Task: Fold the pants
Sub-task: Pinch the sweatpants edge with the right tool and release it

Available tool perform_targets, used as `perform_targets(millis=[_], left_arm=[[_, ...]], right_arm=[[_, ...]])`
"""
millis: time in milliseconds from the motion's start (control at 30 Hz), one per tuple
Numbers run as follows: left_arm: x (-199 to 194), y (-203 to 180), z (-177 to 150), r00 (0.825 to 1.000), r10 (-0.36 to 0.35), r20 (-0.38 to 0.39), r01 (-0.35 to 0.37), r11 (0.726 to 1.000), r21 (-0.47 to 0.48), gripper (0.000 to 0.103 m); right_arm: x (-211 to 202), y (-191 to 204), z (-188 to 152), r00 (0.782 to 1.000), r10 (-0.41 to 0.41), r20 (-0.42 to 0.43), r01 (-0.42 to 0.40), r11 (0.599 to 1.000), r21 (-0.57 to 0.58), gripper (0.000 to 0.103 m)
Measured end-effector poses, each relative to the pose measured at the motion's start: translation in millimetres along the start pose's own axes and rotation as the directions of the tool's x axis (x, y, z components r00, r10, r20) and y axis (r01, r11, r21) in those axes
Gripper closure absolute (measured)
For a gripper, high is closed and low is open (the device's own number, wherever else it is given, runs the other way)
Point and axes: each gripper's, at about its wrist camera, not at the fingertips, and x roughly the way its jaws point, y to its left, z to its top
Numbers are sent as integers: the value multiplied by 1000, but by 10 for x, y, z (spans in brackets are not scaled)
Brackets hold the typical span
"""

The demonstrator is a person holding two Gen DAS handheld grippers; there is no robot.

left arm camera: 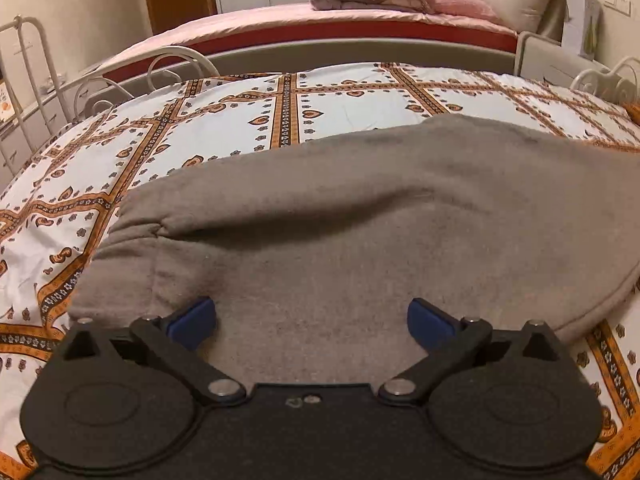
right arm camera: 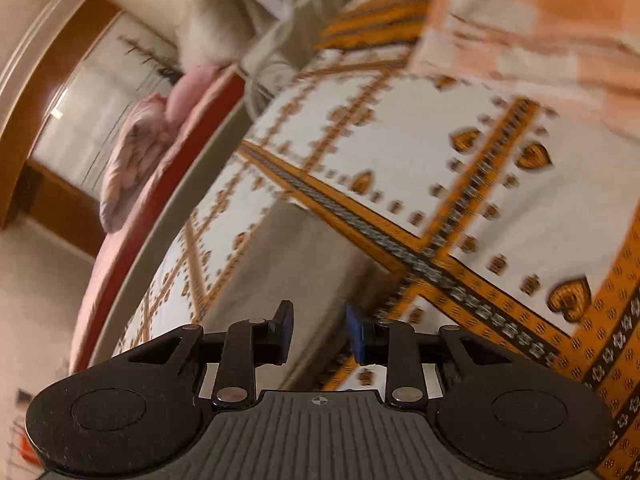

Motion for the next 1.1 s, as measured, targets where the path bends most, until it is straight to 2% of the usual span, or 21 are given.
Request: perform_targets(millis=[100,200,267,400,433,467,500,633,667,733,800,833,867,933,1000,1100], left_arm=[[15,-7,-4,1000,7,-2,-7,1000,-12,6],[15,-16,-7,1000,11,0,-11,1000,-8,6],[12,-20,-5,1000,9,2,-9,1000,-7,6],[14,-21,-4,1000,11,3,-11,1000,-5,6],[16,-23,-3,1000,11,3,-11,1000,-4,6],[15,-22,-2,1000,10,3,-10,1000,-5,6],[13,-21,0,1000,9,2,-9,1000,-6,6],[16,-26,-2,1000,10,3,-10,1000,-4,6],[15,-26,-3,1000,11,3,-10,1000,-6,6],[20,-33,5,1000,17,2,-17,1000,-12,6],[-13,-63,76,999,32,-5,-32,999,-30,8],[-51,-94,126,1000,29,2,-29,999,-42,9],[-110,-140,176,1000,2,26,-1,998,-56,10],[-223,-339,262,996,-44,77,50,997,-67,9],[-273,-672,299,989,-98,110,105,992,-65,8],[-241,-1315,254,981,-142,132,152,986,-71,8]], right_arm=[[51,-169,39,999,-15,-41,18,998,61,73],[107,-260,59,999,21,-48,-15,993,120,72],[178,-311,78,998,27,-53,-18,987,161,58],[223,-356,109,998,56,-33,-49,980,192,56],[244,-322,120,999,40,-36,-34,986,166,57],[264,-271,126,999,12,-41,-7,991,133,84],[247,-213,133,999,-18,-32,21,996,88,88],[-43,-39,100,997,52,57,-52,999,-4,88],[-22,-39,87,998,22,52,-20,999,-37,88],[214,-174,56,996,-82,-36,81,996,-22,88],[251,-274,34,998,-47,-40,48,998,28,87],[203,-271,49,999,-28,-35,30,998,55,79],[142,-270,43,1000,-8,-25,10,997,75,57],[-4,-243,5,1000,30,6,-30,996,82,33],[-113,-171,3,998,59,16,-60,997,55,33],[-206,-121,-33,999,26,21,-27,999,24,33]])
